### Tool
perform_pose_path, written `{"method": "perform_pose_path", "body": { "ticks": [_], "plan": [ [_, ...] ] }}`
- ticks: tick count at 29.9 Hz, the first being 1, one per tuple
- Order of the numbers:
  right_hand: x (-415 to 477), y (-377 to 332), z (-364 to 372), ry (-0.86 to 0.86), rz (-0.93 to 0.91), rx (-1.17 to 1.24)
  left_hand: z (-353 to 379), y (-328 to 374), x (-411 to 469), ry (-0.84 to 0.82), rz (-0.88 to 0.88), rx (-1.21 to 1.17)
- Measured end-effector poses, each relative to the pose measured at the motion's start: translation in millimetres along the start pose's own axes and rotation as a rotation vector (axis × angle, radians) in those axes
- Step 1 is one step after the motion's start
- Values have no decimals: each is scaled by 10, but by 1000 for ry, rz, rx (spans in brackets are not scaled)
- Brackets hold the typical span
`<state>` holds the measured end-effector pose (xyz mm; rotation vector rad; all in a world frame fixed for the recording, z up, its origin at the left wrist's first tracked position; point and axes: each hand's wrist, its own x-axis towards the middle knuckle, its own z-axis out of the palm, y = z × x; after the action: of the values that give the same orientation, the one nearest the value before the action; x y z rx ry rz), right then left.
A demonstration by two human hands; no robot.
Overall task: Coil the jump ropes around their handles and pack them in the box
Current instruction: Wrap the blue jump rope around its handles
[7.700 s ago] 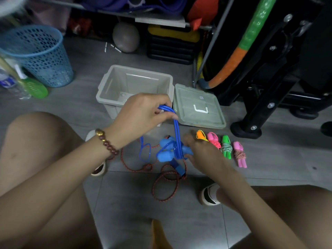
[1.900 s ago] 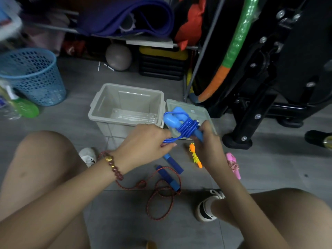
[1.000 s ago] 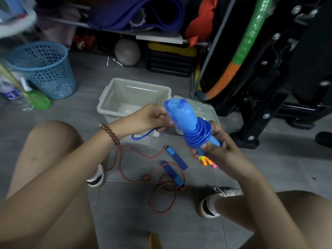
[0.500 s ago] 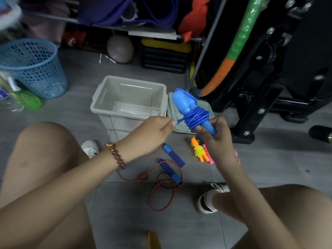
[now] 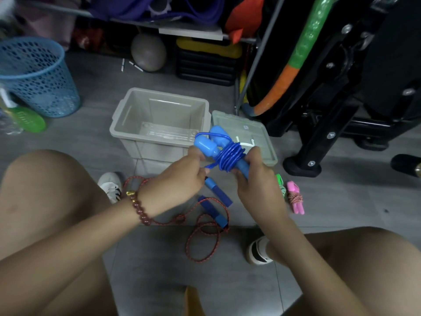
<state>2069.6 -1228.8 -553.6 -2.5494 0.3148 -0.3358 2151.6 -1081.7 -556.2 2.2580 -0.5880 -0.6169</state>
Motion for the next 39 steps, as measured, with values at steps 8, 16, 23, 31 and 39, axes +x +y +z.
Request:
{"method": "perform_pose_path", "body": {
  "ticks": [8, 16, 23, 31, 39],
  "plan": [
    [-19, 9, 194, 161, -196, -296, -119, 103, 20, 95, 107, -373],
    [-20, -80, 188, 359, -228, -271, -31, 168, 43, 181, 338, -440],
    [-135, -176, 313, 303, -236, -298, -130, 154, -6, 537, 479, 324],
    [-100, -116, 237, 343, -222, -396, -32, 189, -49, 381, 492, 277],
    [-165, -119, 352, 380, -312, -424, -10, 241, -23, 423, 273, -110]
  ]
}}
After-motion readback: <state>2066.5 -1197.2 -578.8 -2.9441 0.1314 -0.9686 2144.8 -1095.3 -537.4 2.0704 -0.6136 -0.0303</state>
